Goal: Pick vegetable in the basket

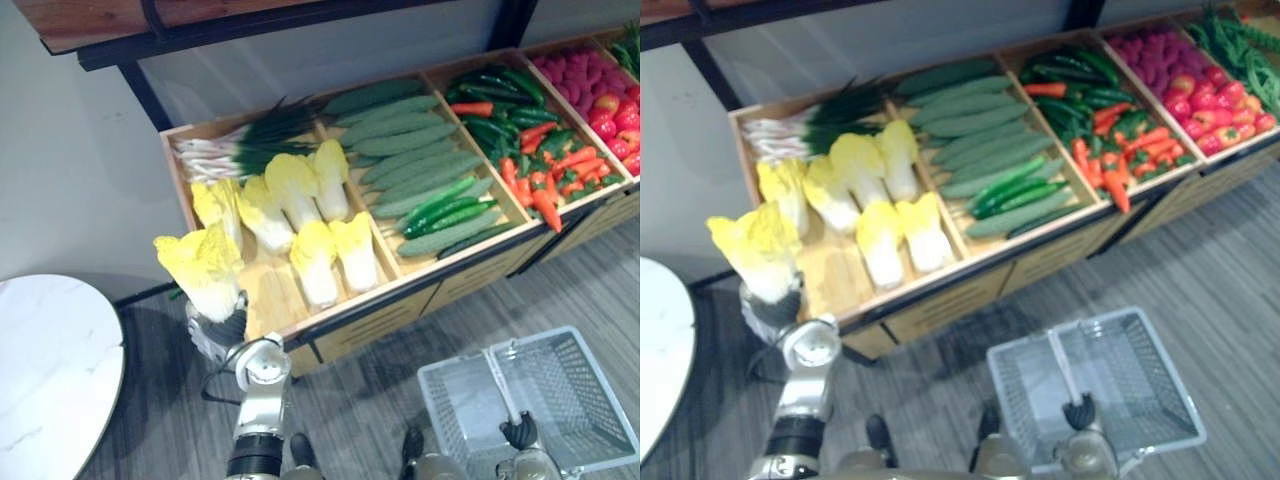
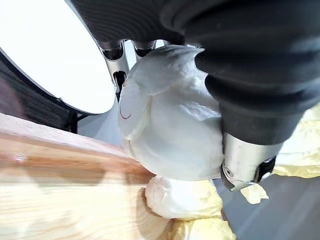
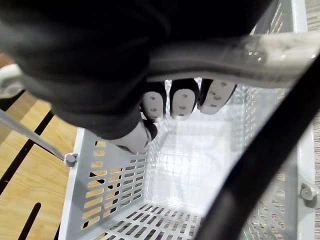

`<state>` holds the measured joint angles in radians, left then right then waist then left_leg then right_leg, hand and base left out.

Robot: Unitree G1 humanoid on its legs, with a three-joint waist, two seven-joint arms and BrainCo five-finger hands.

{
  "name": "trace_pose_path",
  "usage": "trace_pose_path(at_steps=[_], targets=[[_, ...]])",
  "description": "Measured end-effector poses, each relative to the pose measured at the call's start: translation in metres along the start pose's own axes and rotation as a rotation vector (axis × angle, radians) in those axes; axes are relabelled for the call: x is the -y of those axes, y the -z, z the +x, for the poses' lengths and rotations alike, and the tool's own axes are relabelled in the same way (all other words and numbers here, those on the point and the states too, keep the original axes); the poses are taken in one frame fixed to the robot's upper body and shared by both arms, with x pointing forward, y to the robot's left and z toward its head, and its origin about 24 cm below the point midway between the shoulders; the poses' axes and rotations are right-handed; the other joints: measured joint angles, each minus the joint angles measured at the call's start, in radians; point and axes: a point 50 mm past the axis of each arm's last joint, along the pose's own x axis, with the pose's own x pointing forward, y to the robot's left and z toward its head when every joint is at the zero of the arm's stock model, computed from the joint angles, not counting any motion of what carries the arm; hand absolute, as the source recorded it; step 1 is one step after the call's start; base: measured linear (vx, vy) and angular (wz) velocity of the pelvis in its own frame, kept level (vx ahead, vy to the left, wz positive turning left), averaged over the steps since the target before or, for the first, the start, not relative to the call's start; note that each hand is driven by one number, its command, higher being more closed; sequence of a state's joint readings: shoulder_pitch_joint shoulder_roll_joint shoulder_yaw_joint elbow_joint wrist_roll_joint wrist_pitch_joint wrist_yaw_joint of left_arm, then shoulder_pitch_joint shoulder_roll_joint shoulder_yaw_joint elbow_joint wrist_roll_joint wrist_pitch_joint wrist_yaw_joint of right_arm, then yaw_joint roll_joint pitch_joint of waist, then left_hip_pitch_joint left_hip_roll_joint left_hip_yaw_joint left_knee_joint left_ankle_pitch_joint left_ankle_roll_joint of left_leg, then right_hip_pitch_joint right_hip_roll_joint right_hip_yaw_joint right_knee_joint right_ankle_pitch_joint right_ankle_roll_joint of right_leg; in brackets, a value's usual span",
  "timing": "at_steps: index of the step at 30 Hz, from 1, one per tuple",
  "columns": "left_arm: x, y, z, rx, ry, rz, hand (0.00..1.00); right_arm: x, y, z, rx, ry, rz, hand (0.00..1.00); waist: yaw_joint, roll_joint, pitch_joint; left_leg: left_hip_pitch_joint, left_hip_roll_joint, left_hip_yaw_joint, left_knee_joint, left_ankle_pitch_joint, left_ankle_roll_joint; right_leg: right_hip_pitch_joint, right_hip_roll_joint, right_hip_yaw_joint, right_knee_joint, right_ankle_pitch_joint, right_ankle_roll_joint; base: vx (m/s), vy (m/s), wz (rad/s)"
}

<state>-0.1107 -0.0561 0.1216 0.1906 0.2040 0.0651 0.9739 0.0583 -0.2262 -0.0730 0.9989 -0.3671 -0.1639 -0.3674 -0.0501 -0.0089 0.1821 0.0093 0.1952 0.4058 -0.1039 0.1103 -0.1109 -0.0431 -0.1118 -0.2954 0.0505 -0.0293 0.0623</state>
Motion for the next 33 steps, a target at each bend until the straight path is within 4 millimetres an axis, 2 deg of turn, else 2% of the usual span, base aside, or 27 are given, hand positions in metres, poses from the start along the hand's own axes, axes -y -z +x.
trace_pose_path(at_steps=[3,5,8,9,11,14,16,18,20,25,28,33], targets=[[-0.001,-0.011,-0.002,0.054,0.012,-0.037,1.00,0.000,0.004,-0.001,-0.010,-0.001,-0.001,1.00,-0.001,-0.001,-0.031,0.000,-0.001,0.003,0.000,-0.001,0.000,0.002,0.000,0.003,-0.007,0.007,-0.003,0.07,0.008,-0.02],[0.000,-0.018,-0.006,0.111,0.085,-0.052,1.00,0.003,0.004,0.000,-0.012,0.001,-0.002,1.00,-0.001,0.001,-0.038,0.006,0.000,0.013,0.000,-0.002,0.000,0.004,0.002,0.009,-0.010,0.008,-0.003,0.07,0.003,-0.12],[0.007,-0.031,-0.015,0.234,0.297,-0.058,1.00,0.018,0.000,0.008,-0.003,0.022,-0.023,1.00,-0.002,0.015,-0.046,0.033,0.000,0.049,0.000,-0.011,-0.002,0.011,0.005,0.040,-0.013,0.009,-0.001,0.09,0.009,-0.54],[0.009,-0.041,-0.022,0.386,0.557,-0.037,1.00,0.053,-0.017,0.026,0.060,0.040,-0.093,1.00,-0.002,0.040,-0.060,0.081,0.002,0.139,0.000,-0.032,-0.009,0.001,0.017,0.132,-0.016,0.025,0.005,0.10,0.022,-1.25],[0.012,-0.051,-0.033,0.461,0.700,-0.066,1.00,0.073,-0.028,0.034,0.100,0.037,-0.162,1.00,-0.004,0.056,-0.072,0.091,0.001,0.188,0.000,-0.035,-0.011,-0.016,0.023,0.180,-0.022,0.041,0.005,0.07,0.007,-1.00],[0.017,-0.054,-0.045,0.485,0.806,-0.093,1.00,0.079,-0.033,0.037,0.119,0.011,-0.218,1.00,-0.019,0.064,-0.080,0.108,0.007,0.220,0.000,-0.035,-0.011,-0.017,0.036,0.218,-0.035,0.056,0.004,0.02,-0.018,-0.48],[0.019,-0.051,-0.048,0.475,0.909,-0.083,1.00,0.082,-0.045,0.041,0.161,-0.047,-0.292,1.00,-0.026,0.067,-0.081,0.133,0.009,0.272,0.000,-0.036,-0.013,-0.024,0.049,0.265,-0.035,0.067,0.000,-0.03,-0.011,-0.70],[0.021,-0.046,-0.058,0.508,1.092,-0.030,1.00,0.094,-0.057,0.043,0.225,-0.095,-0.424,1.00,-0.032,0.084,-0.090,0.155,0.014,0.327,0.000,-0.050,-0.031,-0.029,0.063,0.322,-0.045,0.085,0.003,-0.09,-0.012,-0.85],[0.022,-0.042,-0.076,0.583,1.322,0.030,1.00,0.108,-0.070,0.044,0.283,-0.133,-0.548,1.00,-0.033,0.096,-0.097,0.179,0.017,0.388,-0.001,-0.064,-0.039,-0.038,0.073,0.382,-0.059,0.099,0.007,-0.10,-0.015,-0.78],[0.026,-0.040,-0.105,0.639,1.651,0.061,1.00,0.105,-0.094,0.039,0.390,-0.227,-0.729,1.00,-0.036,0.093,-0.098,0.229,0.019,0.517,-0.001,-0.079,-0.058,-0.038,0.095,0.469,-0.090,0.125,0.034,-0.14,-0.021,-0.66],[0.024,-0.039,-0.120,0.630,1.885,0.073,1.00,0.095,-0.113,0.033,0.487,-0.294,-0.817,1.00,-0.056,0.092,-0.110,0.262,0.030,0.619,0.000,-0.079,-0.072,-0.039,0.108,0.496,-0.101,0.130,0.042,-0.07,0.003,-0.49],[0.022,-0.049,-0.149,0.665,2.156,0.028,1.00,0.079,-0.144,0.020,0.658,-0.377,-0.903,1.00,-0.060,0.085,-0.123,0.303,0.044,0.711,0.001,-0.068,-0.091,-0.045,0.133,0.517,-0.101,0.142,0.058,-0.04,0.006,-0.36]])
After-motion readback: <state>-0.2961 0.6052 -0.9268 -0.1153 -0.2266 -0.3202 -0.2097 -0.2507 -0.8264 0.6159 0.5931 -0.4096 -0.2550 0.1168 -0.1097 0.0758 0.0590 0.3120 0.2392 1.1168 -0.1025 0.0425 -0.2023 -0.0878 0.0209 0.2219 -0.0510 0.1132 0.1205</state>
